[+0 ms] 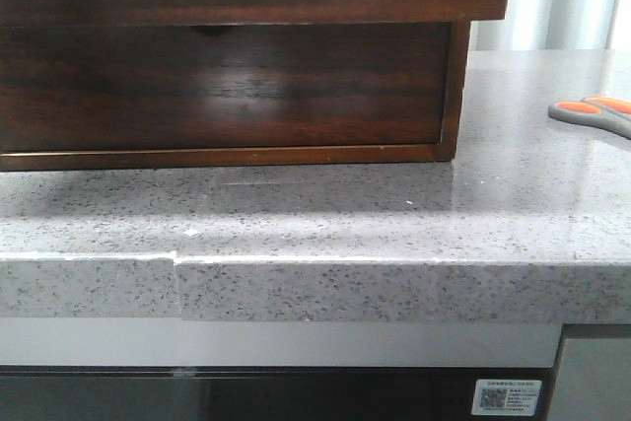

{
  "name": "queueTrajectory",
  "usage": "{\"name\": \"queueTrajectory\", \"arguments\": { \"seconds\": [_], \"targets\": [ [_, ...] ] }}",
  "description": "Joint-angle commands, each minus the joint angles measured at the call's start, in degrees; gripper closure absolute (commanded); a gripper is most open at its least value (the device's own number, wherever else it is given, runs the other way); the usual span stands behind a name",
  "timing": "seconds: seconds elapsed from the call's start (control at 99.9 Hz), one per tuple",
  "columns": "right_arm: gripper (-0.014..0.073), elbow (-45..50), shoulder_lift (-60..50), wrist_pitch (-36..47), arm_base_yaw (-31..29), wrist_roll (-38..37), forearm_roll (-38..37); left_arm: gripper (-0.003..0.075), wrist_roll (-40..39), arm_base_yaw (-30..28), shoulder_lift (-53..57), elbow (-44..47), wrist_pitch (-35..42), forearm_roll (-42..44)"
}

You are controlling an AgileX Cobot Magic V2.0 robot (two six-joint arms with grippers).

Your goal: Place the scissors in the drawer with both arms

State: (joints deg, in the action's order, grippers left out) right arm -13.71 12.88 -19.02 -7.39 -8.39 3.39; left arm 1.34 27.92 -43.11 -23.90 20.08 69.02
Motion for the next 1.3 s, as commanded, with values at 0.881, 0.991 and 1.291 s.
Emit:
{"name": "queueTrajectory", "arguments": {
  "seconds": [0.881,0.991,1.291],
  "targets": [
    [0.0309,-25.8,35.5,-1.0,4.2,8.4,0.0,0.0424,-9.1,0.6,14.7,-1.7,12.1,-12.4],
    [0.0309,-31.8,43.5,-1.2,4.2,8.4,0.0,0.0424,-9.1,0.6,14.8,-1.7,11.8,-12.4],
    [0.0309,-41.2,58.5,-7.1,4.2,8.4,-1.4,0.0424,-9.1,0.6,14.8,-1.7,11.8,-12.4]
  ]
}}
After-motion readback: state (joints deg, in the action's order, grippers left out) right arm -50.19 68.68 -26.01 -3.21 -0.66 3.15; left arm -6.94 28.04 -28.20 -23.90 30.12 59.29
